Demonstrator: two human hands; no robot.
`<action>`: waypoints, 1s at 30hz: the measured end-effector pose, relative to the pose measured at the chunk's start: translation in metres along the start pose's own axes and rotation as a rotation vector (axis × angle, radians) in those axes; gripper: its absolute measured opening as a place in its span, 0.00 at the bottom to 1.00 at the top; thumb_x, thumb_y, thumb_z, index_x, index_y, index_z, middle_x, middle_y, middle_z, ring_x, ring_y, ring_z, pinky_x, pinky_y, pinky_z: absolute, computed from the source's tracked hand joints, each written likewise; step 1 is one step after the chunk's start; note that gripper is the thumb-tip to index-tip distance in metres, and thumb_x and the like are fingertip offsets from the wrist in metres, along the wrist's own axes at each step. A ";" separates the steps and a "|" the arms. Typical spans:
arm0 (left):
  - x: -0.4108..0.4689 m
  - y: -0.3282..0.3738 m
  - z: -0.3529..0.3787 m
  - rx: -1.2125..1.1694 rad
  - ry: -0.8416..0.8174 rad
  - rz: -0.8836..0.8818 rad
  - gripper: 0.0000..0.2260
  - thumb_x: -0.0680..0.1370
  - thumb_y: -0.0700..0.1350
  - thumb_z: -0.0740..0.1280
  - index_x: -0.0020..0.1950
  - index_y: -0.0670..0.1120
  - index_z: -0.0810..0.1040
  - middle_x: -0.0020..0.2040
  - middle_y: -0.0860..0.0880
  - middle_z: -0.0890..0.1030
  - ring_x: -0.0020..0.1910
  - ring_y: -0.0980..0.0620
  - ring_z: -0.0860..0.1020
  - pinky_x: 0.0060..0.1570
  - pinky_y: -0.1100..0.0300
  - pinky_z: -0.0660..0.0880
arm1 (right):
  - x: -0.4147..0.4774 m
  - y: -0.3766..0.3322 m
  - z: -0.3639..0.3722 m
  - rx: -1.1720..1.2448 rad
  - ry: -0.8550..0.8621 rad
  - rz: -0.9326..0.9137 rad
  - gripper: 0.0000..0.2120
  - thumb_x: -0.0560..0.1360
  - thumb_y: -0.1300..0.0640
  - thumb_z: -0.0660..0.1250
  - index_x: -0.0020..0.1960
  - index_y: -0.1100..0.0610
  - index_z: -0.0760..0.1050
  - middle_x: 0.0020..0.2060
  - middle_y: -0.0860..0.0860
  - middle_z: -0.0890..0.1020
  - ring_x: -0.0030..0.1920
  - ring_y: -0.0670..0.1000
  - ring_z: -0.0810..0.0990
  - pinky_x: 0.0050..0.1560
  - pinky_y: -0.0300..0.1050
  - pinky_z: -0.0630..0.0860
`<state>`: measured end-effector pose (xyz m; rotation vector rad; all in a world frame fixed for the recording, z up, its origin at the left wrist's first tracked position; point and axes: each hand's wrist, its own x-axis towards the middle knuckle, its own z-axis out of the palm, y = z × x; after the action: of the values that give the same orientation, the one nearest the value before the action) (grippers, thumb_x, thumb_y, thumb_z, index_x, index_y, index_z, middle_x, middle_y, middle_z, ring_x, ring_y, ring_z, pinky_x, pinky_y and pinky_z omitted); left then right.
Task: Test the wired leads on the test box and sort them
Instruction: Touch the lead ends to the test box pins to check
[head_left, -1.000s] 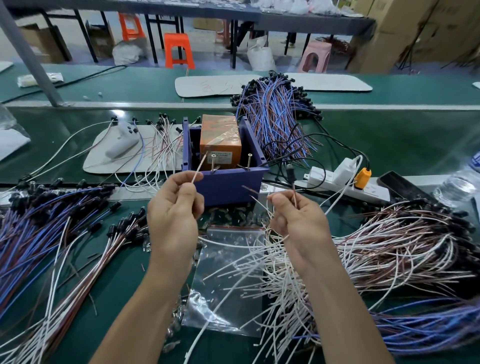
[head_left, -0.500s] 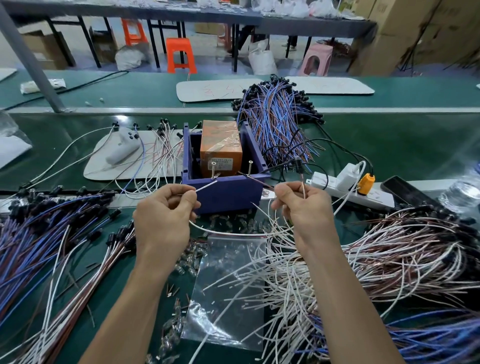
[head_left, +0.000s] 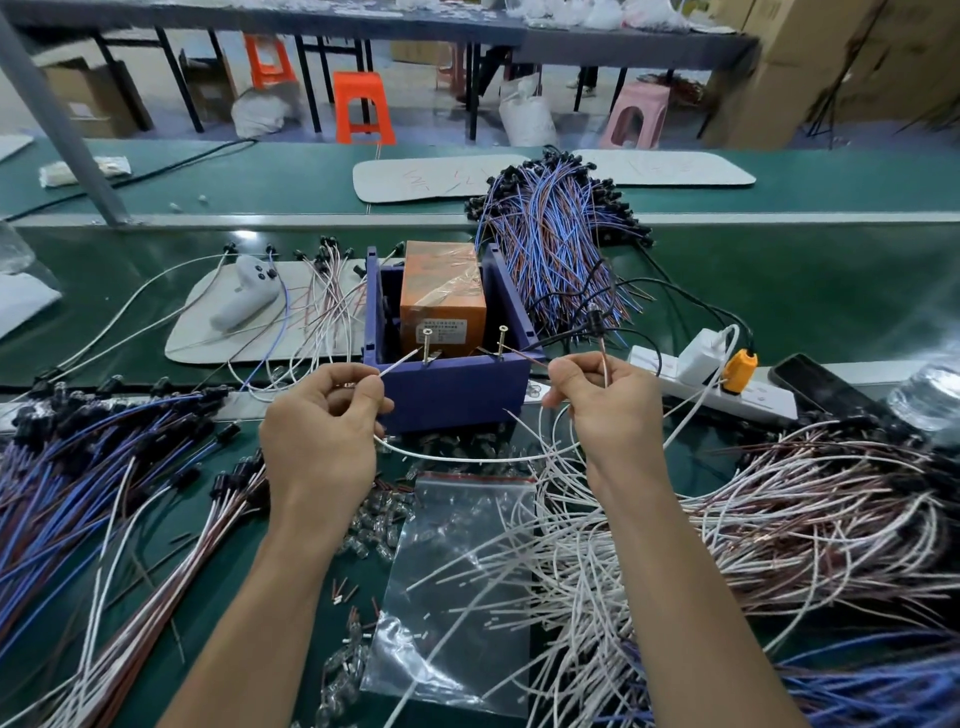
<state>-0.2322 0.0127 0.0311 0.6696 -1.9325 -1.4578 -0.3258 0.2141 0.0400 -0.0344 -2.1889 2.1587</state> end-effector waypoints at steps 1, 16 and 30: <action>0.000 0.000 0.000 0.001 -0.001 0.000 0.05 0.80 0.44 0.72 0.45 0.52 0.83 0.35 0.55 0.86 0.28 0.58 0.81 0.27 0.67 0.76 | -0.001 -0.001 0.000 0.001 0.003 0.002 0.08 0.77 0.62 0.73 0.39 0.54 0.80 0.27 0.52 0.83 0.32 0.53 0.77 0.43 0.47 0.74; -0.009 -0.001 -0.004 0.066 -0.007 0.088 0.07 0.79 0.46 0.73 0.43 0.57 0.83 0.34 0.57 0.85 0.25 0.59 0.79 0.23 0.68 0.71 | -0.046 -0.010 -0.033 0.089 -0.217 0.109 0.13 0.74 0.65 0.75 0.35 0.50 0.83 0.27 0.54 0.81 0.29 0.50 0.79 0.43 0.45 0.78; -0.004 0.007 0.004 0.185 0.064 0.123 0.10 0.78 0.47 0.74 0.41 0.60 0.80 0.34 0.66 0.83 0.29 0.62 0.80 0.33 0.61 0.73 | -0.037 -0.007 -0.029 0.104 -0.173 0.101 0.07 0.75 0.66 0.74 0.40 0.59 0.79 0.26 0.56 0.80 0.27 0.50 0.77 0.43 0.48 0.76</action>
<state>-0.2328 0.0198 0.0363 0.6580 -2.0368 -1.1795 -0.2866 0.2409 0.0458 0.0503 -2.2029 2.4120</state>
